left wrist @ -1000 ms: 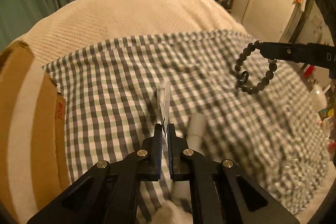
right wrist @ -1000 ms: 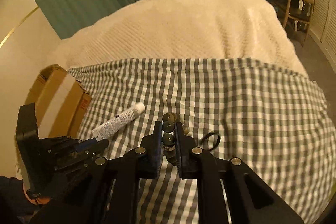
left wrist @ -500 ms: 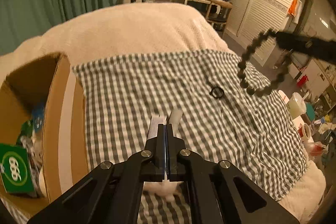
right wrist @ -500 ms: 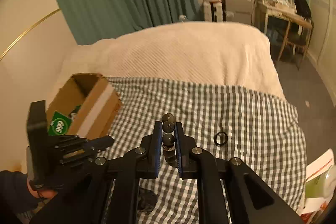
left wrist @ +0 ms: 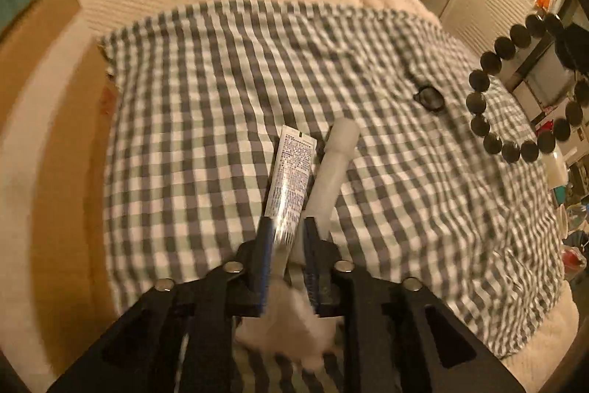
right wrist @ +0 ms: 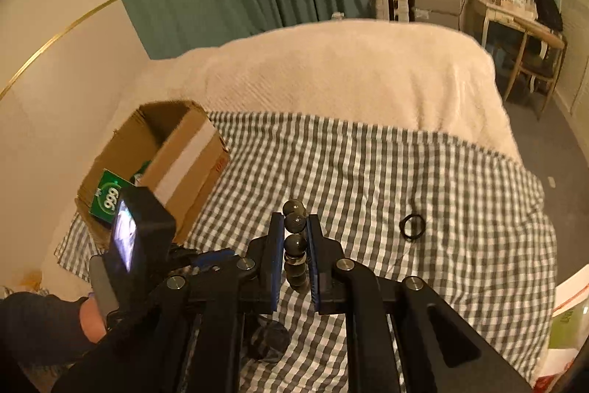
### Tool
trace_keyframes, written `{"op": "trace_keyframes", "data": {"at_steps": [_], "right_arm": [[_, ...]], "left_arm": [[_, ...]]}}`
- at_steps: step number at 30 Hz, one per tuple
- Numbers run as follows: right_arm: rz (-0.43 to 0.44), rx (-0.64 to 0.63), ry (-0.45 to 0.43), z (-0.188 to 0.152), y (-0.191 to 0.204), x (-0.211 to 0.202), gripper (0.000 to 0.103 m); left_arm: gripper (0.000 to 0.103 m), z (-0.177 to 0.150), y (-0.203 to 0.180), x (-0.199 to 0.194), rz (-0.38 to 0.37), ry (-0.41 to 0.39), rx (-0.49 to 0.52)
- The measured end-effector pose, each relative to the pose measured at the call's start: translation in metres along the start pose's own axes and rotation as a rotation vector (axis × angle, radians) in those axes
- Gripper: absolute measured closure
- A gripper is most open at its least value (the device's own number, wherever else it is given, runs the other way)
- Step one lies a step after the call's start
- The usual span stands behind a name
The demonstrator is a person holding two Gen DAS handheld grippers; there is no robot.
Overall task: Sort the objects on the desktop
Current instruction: 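Grasp the white tube with the left gripper while the right grasps the bead bracelet, then carry the white tube and bead bracelet into the cardboard box and release both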
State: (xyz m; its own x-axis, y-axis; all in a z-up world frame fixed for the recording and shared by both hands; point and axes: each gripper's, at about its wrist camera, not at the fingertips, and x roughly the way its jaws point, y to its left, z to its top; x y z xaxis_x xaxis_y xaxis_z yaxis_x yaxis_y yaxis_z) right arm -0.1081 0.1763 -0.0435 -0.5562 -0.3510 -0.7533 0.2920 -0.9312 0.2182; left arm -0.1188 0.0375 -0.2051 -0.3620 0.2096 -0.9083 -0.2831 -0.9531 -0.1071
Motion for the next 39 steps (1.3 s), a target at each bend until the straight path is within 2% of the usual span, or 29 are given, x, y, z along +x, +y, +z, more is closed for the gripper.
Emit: {"op": "trace_keyframes", "data": {"at_steps": [4,8,10,11,13,18,24,29,35,39], "right_arm": [[0.019,0.034,0.044,-0.004,-0.02,0.033,0.092],[0.023,0.049,0.067,-0.004,-0.036,0.056,0.092],[0.026,0.063,0.078,-0.004,-0.042,0.067,0.092],[0.024,0.068,0.082,-0.003,-0.045,0.07,0.092],[0.024,0.075,0.09,-0.003,-0.048,0.076,0.092],[0.016,0.061,0.088,-0.001,-0.039,0.07,0.092],[0.004,0.013,0.051,0.011,-0.01,0.036,0.092],[0.021,-0.034,-0.02,0.032,0.038,-0.008,0.092],[0.061,-0.087,-0.09,0.061,0.116,-0.045,0.092],[0.085,-0.098,-0.166,0.079,0.164,-0.058,0.092]], "left_arm": [[0.06,0.008,0.005,0.028,0.02,0.017,0.004],[0.059,0.01,0.012,0.038,-0.018,0.015,-0.014],[0.079,0.009,0.009,0.037,-0.046,0.013,0.014],[0.081,0.007,0.006,0.037,-0.062,0.019,0.042],[0.082,0.005,0.001,0.033,-0.049,0.006,0.072],[0.084,0.005,0.001,0.01,-0.069,-0.02,0.036],[0.084,0.015,0.004,-0.062,-0.086,-0.128,0.011],[0.084,0.036,0.024,-0.143,-0.034,-0.229,0.016],[0.084,0.052,0.074,-0.24,0.047,-0.34,-0.069],[0.084,0.052,0.115,-0.279,0.095,-0.357,-0.176]]}}
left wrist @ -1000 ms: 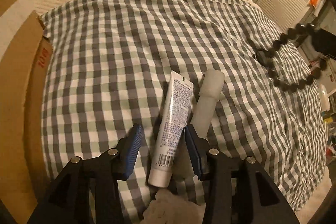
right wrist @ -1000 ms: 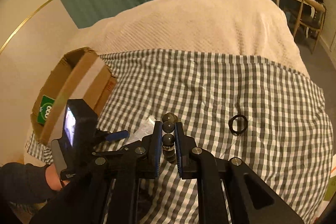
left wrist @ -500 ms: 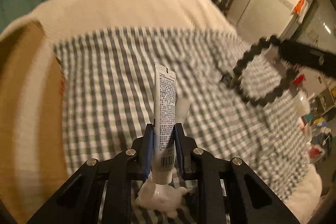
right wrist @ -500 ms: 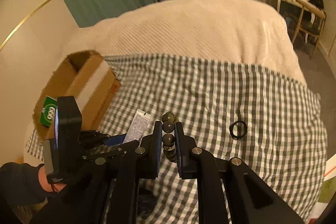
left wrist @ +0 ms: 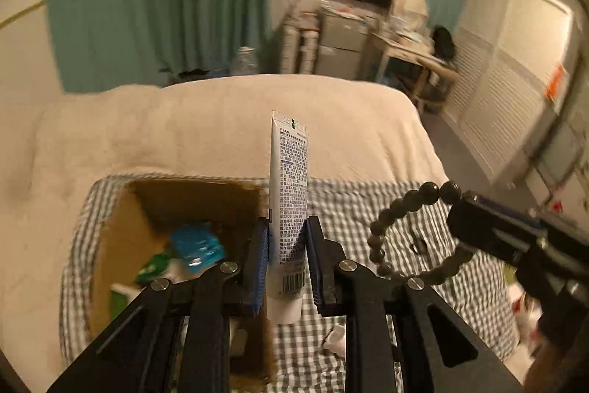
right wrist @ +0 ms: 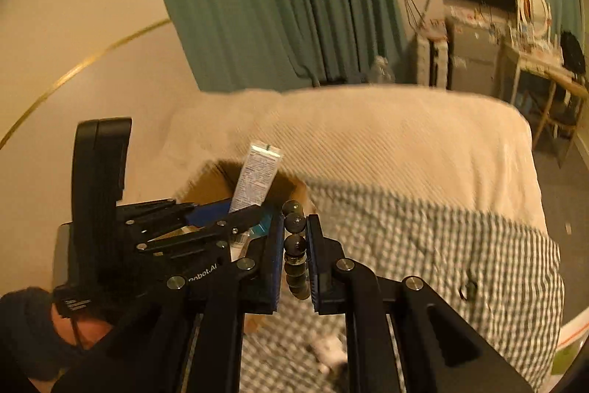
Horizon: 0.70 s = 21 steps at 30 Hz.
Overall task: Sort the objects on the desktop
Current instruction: 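Carry the white tube and bead bracelet into the cardboard box and release both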
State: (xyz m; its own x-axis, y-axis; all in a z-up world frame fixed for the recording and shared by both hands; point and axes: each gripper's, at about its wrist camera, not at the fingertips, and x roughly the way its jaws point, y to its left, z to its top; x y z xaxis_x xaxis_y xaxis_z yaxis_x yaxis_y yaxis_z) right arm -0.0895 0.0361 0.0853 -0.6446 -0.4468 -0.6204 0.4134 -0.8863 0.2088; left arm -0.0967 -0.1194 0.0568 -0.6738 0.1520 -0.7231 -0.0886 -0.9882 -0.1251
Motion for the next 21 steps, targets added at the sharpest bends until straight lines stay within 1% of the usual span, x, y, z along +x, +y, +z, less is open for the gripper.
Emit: {"op": "trace_keyframes", "data": {"at_steps": [2,3,4,6,7,9,13,16,17,18,19,20,21], "right_arm": [[0.04,0.019,-0.029,0.009,0.019,0.004,0.092],[0.059,0.038,-0.042,0.012,0.026,0.007,0.092],[0.09,0.065,-0.051,0.014,0.033,0.013,0.092],[0.118,0.091,-0.054,0.014,0.045,0.027,0.092],[0.125,0.087,-0.041,0.012,0.052,0.038,0.092],[0.122,0.074,-0.017,0.007,0.062,0.056,0.092],[0.101,0.071,0.082,-0.012,0.07,0.104,0.092],[0.092,0.064,0.139,-0.021,0.067,0.128,0.092],[0.084,0.06,0.147,-0.023,0.065,0.133,0.092],[0.082,0.062,0.149,-0.024,0.063,0.136,0.092],[0.087,0.071,0.151,-0.025,0.059,0.138,0.088],[0.092,0.08,0.15,-0.023,0.056,0.139,0.075],[0.097,0.086,0.149,-0.023,0.054,0.139,0.068]], "left_arm": [[0.084,-0.001,0.023,-0.006,0.053,0.003,-0.048],[0.084,-0.004,0.032,-0.008,0.064,0.008,-0.062],[0.084,-0.007,0.04,0.0,0.073,0.018,-0.083],[0.084,-0.023,0.062,0.009,0.071,0.026,-0.133],[0.084,-0.033,0.074,0.018,0.052,0.044,-0.147],[0.084,-0.047,0.088,0.035,0.085,0.087,-0.119],[0.084,-0.063,0.11,0.054,0.096,0.12,-0.106],[0.084,-0.069,0.118,0.06,0.093,0.127,-0.118],[0.081,-0.07,0.121,0.063,0.098,0.123,-0.122],[0.075,-0.072,0.119,0.064,0.104,0.124,-0.119],[0.069,-0.072,0.117,0.066,0.116,0.132,-0.115],[0.047,-0.072,0.116,0.069,0.127,0.147,-0.113],[0.029,-0.075,0.114,0.07,0.14,0.158,-0.113]]}}
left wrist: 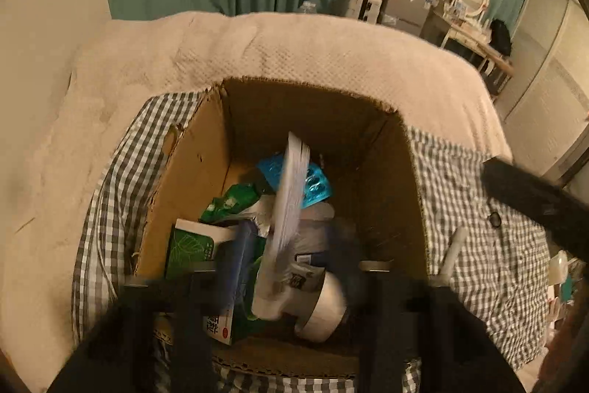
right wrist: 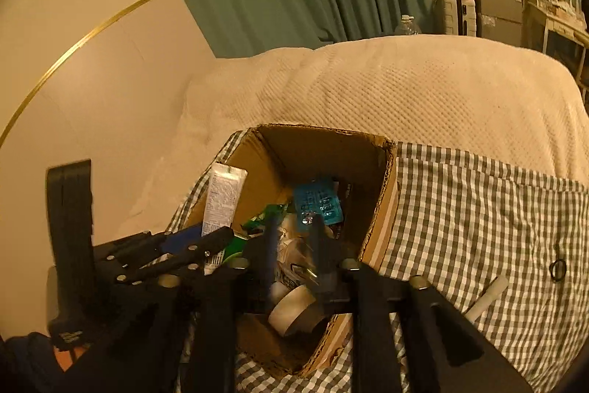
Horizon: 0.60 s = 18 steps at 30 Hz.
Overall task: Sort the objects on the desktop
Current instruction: 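Carry the white tube and bead bracelet into the cardboard box and release both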
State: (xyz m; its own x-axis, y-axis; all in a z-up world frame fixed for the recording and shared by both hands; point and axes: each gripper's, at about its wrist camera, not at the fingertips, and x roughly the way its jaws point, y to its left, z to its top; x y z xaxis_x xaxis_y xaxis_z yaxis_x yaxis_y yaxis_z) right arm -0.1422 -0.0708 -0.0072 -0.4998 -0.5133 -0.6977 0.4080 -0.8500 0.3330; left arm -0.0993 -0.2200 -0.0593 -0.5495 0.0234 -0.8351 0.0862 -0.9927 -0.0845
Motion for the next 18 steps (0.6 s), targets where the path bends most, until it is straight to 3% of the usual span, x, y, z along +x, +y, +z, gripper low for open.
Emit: {"op": "trace_keyframes", "data": {"at_steps": [1,8,18], "right_arm": [[0.004,0.003,-0.008,0.0,0.0,-0.003,0.06],[-0.036,-0.01,-0.059,0.002,-0.016,-0.04,0.059],[-0.241,-0.041,-0.121,-0.009,-0.075,-0.137,0.059]], "left_arm": [[0.026,0.001,-0.001,-0.001,0.019,-0.002,-0.004],[0.022,0.004,-0.021,-0.029,0.009,-0.054,-0.024],[0.01,0.012,-0.101,-0.067,-0.03,-0.128,-0.015]]}}
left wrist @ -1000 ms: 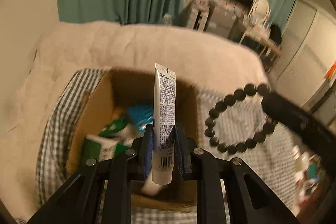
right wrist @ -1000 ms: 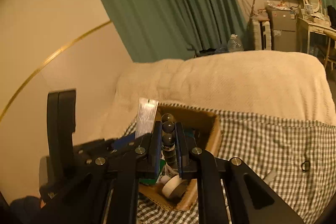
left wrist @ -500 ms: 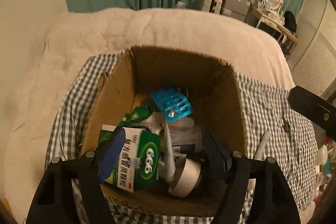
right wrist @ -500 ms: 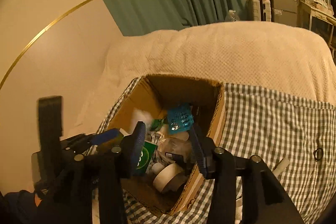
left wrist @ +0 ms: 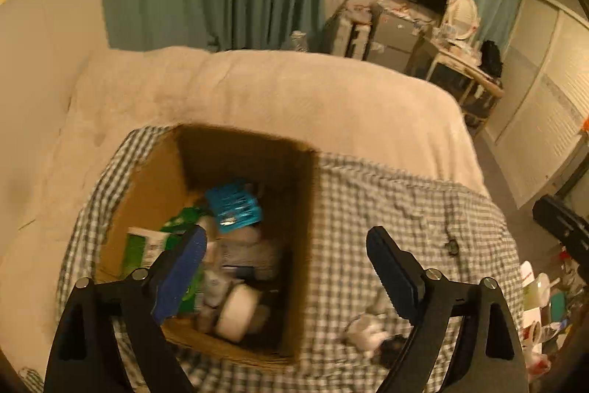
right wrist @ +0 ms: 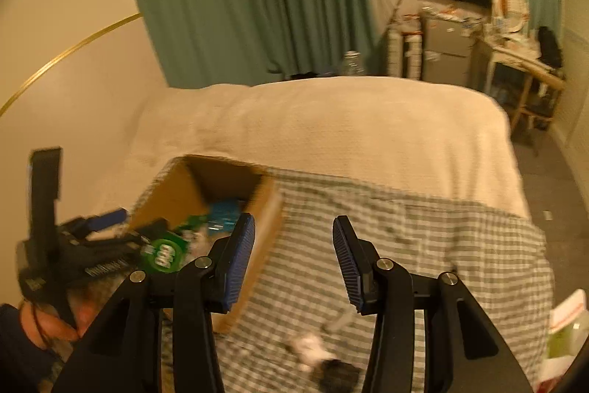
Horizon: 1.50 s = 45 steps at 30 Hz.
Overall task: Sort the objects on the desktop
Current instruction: 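Move both open grippers back over the remaining items on the sheet, then grasp the white stick with the left gripper while the right grasps the black hair tie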
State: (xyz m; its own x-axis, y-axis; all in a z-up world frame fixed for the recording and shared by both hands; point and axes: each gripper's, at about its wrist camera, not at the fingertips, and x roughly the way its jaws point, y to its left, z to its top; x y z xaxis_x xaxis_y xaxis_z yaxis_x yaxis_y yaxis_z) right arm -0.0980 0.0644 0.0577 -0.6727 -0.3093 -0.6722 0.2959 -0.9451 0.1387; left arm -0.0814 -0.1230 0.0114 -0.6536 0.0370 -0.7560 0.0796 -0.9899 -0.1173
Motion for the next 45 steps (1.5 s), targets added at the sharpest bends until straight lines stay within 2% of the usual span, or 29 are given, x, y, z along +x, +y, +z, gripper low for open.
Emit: {"op": "trace_keyframes", "data": {"at_steps": [3,6,7,8,9,13,15,18,23,26,30,34,36,37,39,40,42,43,45], "right_arm": [[-0.049,0.014,0.002,-0.006,-0.034,-0.021,0.059],[-0.114,0.032,0.014,-0.018,-0.073,-0.036,0.059],[-0.127,0.04,0.019,-0.022,-0.083,-0.038,0.055],[-0.146,0.056,0.025,-0.027,-0.096,-0.04,0.047],[-0.161,0.074,0.032,-0.033,-0.108,-0.042,0.045],[-0.189,0.151,0.078,-0.054,-0.161,-0.039,0.044],[-0.196,0.157,0.087,-0.063,-0.178,-0.034,0.044],[-0.214,0.146,0.107,-0.077,-0.2,-0.014,0.044],[-0.197,0.133,0.183,-0.099,-0.22,0.049,0.044],[-0.18,0.12,0.218,-0.108,-0.228,0.09,0.044],[-0.159,0.135,0.273,-0.121,-0.238,0.136,0.044],[-0.161,0.148,0.293,-0.129,-0.248,0.161,0.044],[-0.167,0.16,0.298,-0.131,-0.254,0.171,0.044],[-0.171,0.172,0.304,-0.133,-0.258,0.177,0.046],[-0.17,0.191,0.315,-0.133,-0.264,0.185,0.064],[-0.166,0.197,0.328,-0.134,-0.268,0.19,0.071],[-0.165,0.194,0.338,-0.135,-0.269,0.196,0.073],[-0.164,0.189,0.337,-0.137,-0.268,0.201,0.078],[-0.165,0.179,0.343,-0.137,-0.267,0.204,0.086]], "left_arm": [[0.01,-0.003,-0.039,0.003,-0.009,-0.004,0.047],[0.01,-0.013,-0.077,0.018,-0.037,0.026,0.087],[0.009,-0.016,-0.084,0.023,-0.046,0.036,0.099],[0.008,-0.022,-0.096,0.033,-0.052,0.059,0.118],[0.007,-0.028,-0.104,0.042,-0.05,0.074,0.127],[0.007,-0.054,-0.135,0.086,-0.081,0.163,0.18],[0.007,-0.069,-0.148,0.105,-0.083,0.168,0.223],[0.007,-0.089,-0.16,0.136,-0.095,0.198,0.284],[0.007,-0.119,-0.171,0.187,-0.087,0.271,0.361],[0.007,-0.127,-0.172,0.211,-0.096,0.305,0.364],[0.007,-0.132,-0.177,0.232,-0.093,0.303,0.362],[0.007,-0.135,-0.179,0.248,-0.111,0.311,0.341],[0.009,-0.135,-0.178,0.249,-0.118,0.29,0.337],[0.012,-0.133,-0.178,0.248,-0.124,0.281,0.338],[0.04,-0.132,-0.178,0.248,-0.119,0.278,0.337],[0.047,-0.131,-0.178,0.248,-0.115,0.286,0.34],[0.083,-0.13,-0.179,0.247,-0.15,0.301,0.356],[0.088,-0.13,-0.18,0.246,-0.152,0.304,0.372],[0.091,-0.13,-0.181,0.243,-0.148,0.302,0.391]]}}
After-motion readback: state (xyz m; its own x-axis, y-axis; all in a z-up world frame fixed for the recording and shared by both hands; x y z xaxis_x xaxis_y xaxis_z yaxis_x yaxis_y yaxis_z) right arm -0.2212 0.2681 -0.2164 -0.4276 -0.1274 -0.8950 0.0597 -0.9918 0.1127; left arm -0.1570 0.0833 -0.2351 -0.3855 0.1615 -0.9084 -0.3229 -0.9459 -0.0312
